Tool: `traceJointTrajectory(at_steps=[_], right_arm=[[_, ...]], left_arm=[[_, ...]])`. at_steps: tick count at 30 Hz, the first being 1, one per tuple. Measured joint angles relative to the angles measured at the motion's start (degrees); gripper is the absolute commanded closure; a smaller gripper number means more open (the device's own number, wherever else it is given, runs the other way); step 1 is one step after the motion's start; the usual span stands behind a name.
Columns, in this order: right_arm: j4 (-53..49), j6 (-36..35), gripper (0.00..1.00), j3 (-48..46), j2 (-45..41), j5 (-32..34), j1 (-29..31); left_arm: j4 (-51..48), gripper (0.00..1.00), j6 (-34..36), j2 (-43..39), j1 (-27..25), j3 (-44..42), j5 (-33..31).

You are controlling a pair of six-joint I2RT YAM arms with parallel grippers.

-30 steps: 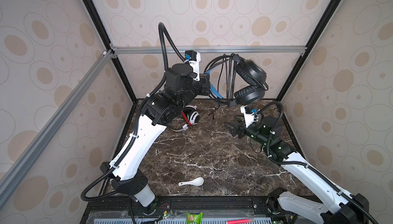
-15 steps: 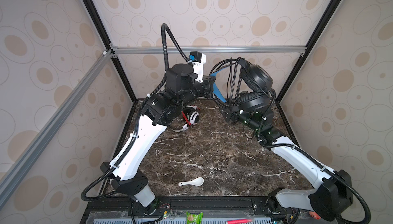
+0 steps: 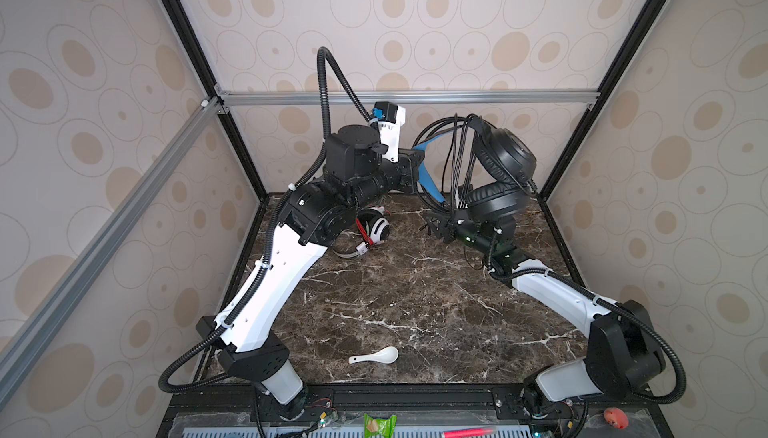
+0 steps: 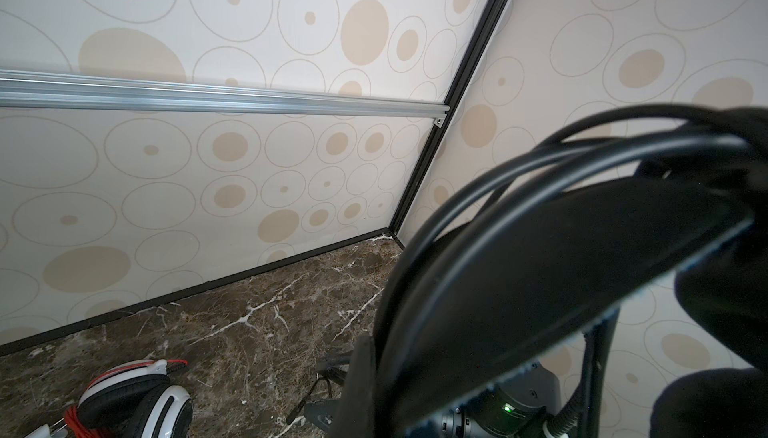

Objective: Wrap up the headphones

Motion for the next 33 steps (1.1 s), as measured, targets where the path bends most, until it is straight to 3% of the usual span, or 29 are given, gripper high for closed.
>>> traceJointTrajectory(at_steps=[13, 21, 23, 29, 33], right_arm=[[6.01, 3.72, 0.62, -2.78, 4.48, -2.51, -1.25], [7.67, 5.49, 0.82, -3.67, 6.1, -3.67, -1.6], [8.07, 5.73, 0.8, -3.69, 6.1, -3.76, -1.6], [9.38, 6.93, 0.6, -3.67, 6.78, -4.63, -1.6], [10.38, 7.96, 0.58, -3.67, 7.43, -6.05, -1.64]], left_arm=[[0.44, 1.0, -0.02, 0.11, 0.0, 0.02, 0.74], [0.42, 1.0, 0.0, 0.98, 0.0, 0.22, 0.63], [0.42, 1.0, 0.0, 1.09, 0.0, 0.22, 0.55], [0.44, 1.0, 0.0, 1.29, 0.02, 0.24, 0.55], [0.44, 1.0, 0.0, 1.53, 0.07, 0.24, 0.57]])
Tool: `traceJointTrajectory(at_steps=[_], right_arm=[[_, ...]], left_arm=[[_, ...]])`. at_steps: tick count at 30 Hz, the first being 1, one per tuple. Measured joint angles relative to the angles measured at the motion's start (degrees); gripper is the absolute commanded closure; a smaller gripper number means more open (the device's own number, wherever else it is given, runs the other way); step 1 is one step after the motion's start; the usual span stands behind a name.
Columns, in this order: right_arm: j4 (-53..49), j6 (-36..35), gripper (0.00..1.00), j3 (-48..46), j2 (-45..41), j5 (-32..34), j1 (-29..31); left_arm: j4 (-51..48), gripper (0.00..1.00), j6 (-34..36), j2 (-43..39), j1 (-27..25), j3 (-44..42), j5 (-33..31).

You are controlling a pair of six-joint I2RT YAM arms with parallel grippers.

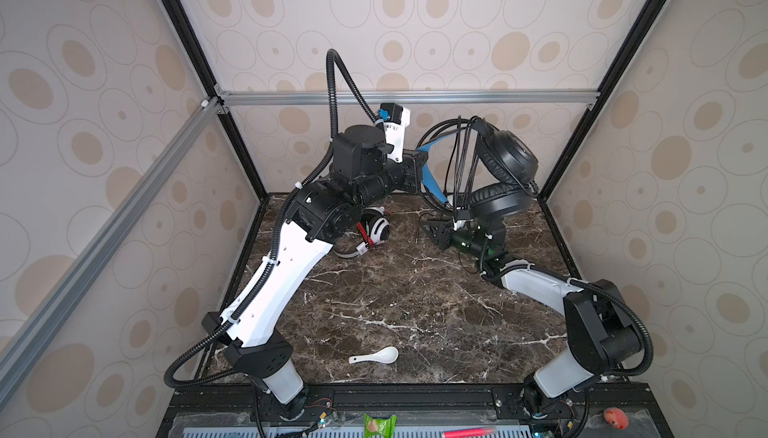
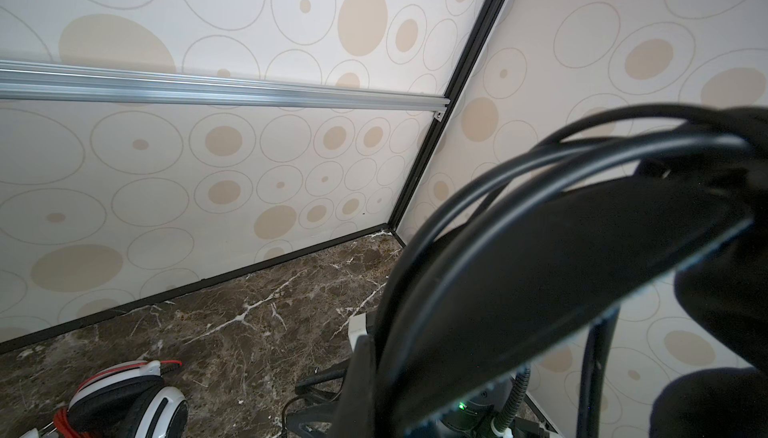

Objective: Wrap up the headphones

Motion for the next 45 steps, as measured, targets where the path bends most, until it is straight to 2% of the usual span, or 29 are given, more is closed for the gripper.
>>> traceJointTrajectory(at_steps=[11, 25, 30, 38, 45], right_arm=[[-0.76, -0.09, 0.54, -3.15, -2.71, -3.93, -0.39], [-2.62, -0.04, 0.52, -3.45, -3.93, -0.57, -0.39], [-2.54, 0.48, 0.55, -3.43, -3.23, 0.79, -0.39], [-2.16, 2.43, 0.7, -3.17, -0.09, 2.78, -0.44], [-1.57, 3.04, 0.71, -2.19, 0.33, 3.58, -0.52]], left_arm=[[-0.07, 1.0, 0.26, 0.2, 0.2, 0.35, -0.02], [0.0, 1.0, 0.44, 0.2, 0.24, 0.35, 0.44], [0.44, 1.0, 0.44, 0.2, 0.24, 0.11, 0.46], [1.25, 1.0, 0.42, 0.17, 0.24, -0.48, 0.46], [1.31, 1.0, 0.42, 0.17, 0.24, -0.57, 0.48]])
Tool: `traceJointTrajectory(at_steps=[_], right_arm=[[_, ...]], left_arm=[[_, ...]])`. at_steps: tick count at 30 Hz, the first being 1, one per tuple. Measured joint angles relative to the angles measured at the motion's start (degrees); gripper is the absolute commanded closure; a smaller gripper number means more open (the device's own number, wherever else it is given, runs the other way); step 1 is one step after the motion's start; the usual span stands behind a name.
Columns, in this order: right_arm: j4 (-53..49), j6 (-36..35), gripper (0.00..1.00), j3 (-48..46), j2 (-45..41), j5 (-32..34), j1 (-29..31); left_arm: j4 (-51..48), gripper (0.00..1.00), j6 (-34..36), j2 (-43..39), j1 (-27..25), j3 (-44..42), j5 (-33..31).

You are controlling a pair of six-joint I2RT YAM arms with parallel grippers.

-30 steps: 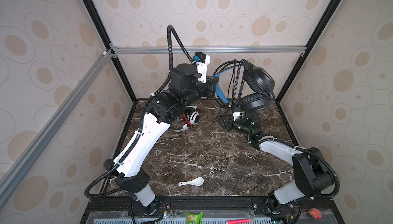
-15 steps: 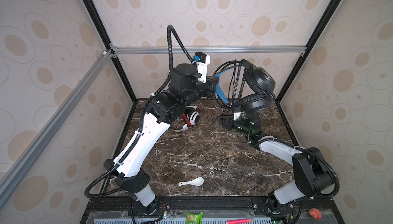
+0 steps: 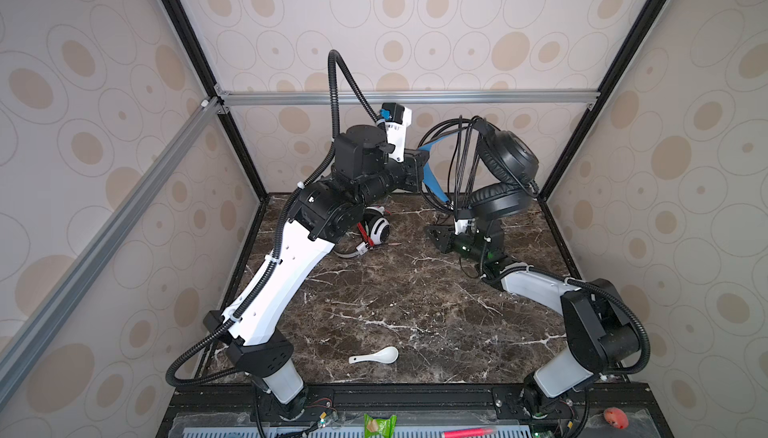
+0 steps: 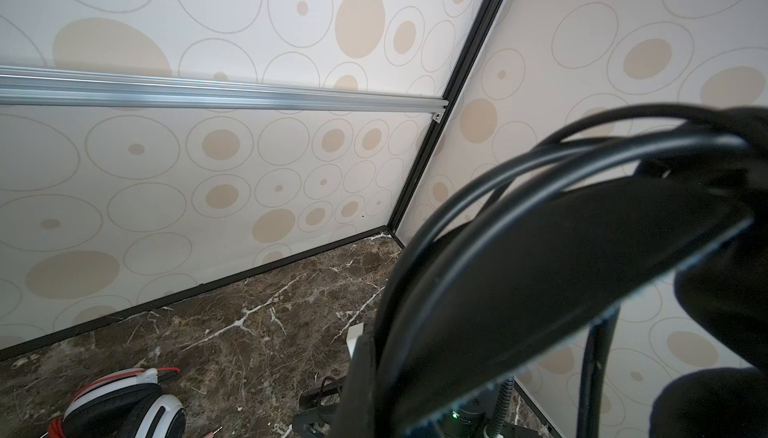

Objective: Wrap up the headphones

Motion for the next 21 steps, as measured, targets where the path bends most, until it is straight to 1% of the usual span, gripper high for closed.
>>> traceJointTrajectory(at_steps=[2, 6, 10, 11, 17, 21], right_arm=[[0.31, 0.15, 0.73, 0.2, 0.04, 0.35, -0.02], [0.35, 0.52, 0.87, 0.59, 0.09, 0.79, -0.04], [0.28, 0.22, 0.98, 0.92, 0.2, 1.03, -0.09], [0.17, 0.2, 1.0, 0.92, 0.2, 1.16, -0.09], [-1.79, -1.6, 1.0, 0.28, -0.37, 1.62, -0.11], [-5.35, -3.63, 1.0, -2.47, -3.91, 2.16, -0.04]], left_arm=[[0.04, 1.0, 0.0, 0.0, 0.0, 0.0, 0.0], [0.35, 1.0, 0.0, 0.0, 0.0, 0.0, 0.0], [0.37, 1.0, 0.0, 0.0, 0.0, 0.0, -0.07], [0.37, 1.0, 0.0, 0.0, 0.0, 0.0, -0.11], [0.35, 1.0, 0.0, 0.0, 0.09, 0.0, -1.2], [0.31, 1.0, 0.0, 0.0, 0.57, 0.0, -2.73]])
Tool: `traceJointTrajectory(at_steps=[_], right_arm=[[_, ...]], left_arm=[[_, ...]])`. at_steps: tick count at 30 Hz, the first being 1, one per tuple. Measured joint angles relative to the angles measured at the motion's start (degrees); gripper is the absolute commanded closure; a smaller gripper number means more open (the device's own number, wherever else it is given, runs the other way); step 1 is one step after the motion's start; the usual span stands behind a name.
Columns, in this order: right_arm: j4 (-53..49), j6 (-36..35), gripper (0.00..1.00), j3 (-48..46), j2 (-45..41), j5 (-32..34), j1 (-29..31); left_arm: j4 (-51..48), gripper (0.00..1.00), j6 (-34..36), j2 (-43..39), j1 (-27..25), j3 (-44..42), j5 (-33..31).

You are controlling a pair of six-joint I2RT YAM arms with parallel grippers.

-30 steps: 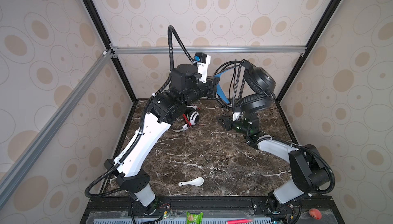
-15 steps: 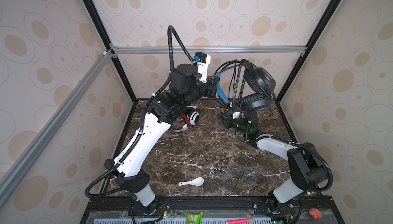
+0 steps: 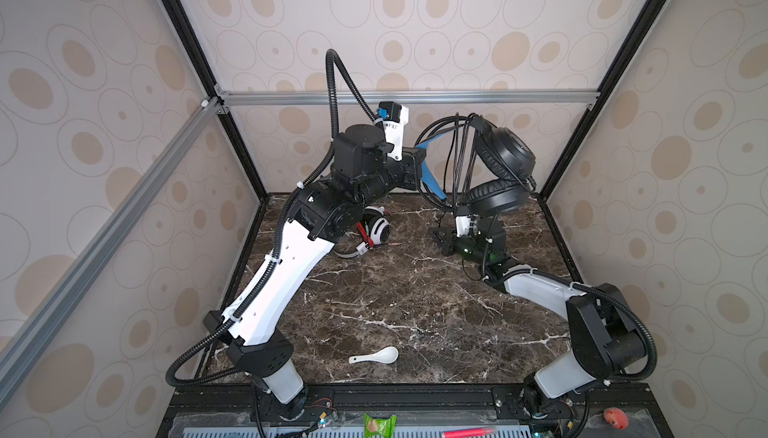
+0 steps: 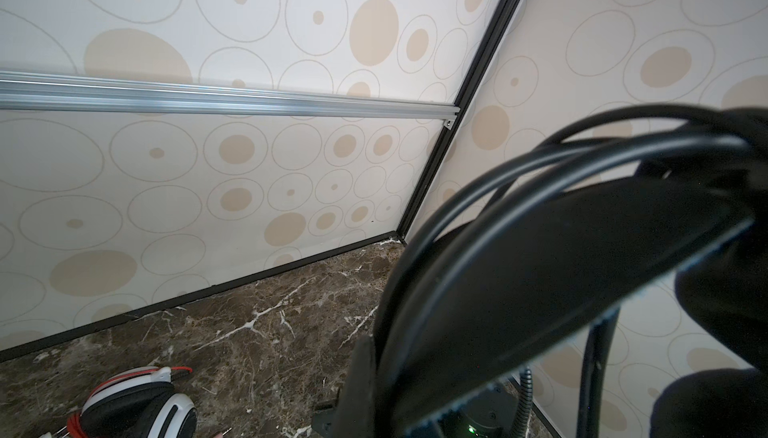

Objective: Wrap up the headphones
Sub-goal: 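Draw the right gripper back toward the robot holding the cable taut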

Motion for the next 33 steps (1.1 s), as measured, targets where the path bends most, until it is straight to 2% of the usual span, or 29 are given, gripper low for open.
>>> traceJointTrajectory(at_steps=[5, 14, 19, 26, 33], right_arm=[[-7.98, -4.55, 1.0, -2.82, -7.65, 2.34, 1.86], [-31.28, -14.19, 1.0, -4.09, -28.39, 12.7, 15.65], [-42.6, -16.76, 1.0, -3.48, -38.99, 18.6, 20.63], [-55.8, -22.08, 1.0, 3.45, -39.67, 20.04, 24.92], [-55.39, -22.05, 1.0, 2.23, -37.62, 21.92, 27.12]], left_arm=[[0.02, 1.0, -0.02, 0.04, 2.6, 0.0, -2.36], [0.42, 1.0, 4.17, 2.51, 10.01, -0.74, -7.15], [0.31, 1.0, 7.52, 3.41, 12.17, -3.41, -8.96], [0.96, 1.0, 8.57, 3.28, 12.41, -8.28, -11.34], [4.87, 1.0, 2.29, 2.14, 12.5, -15.02, -9.73]])
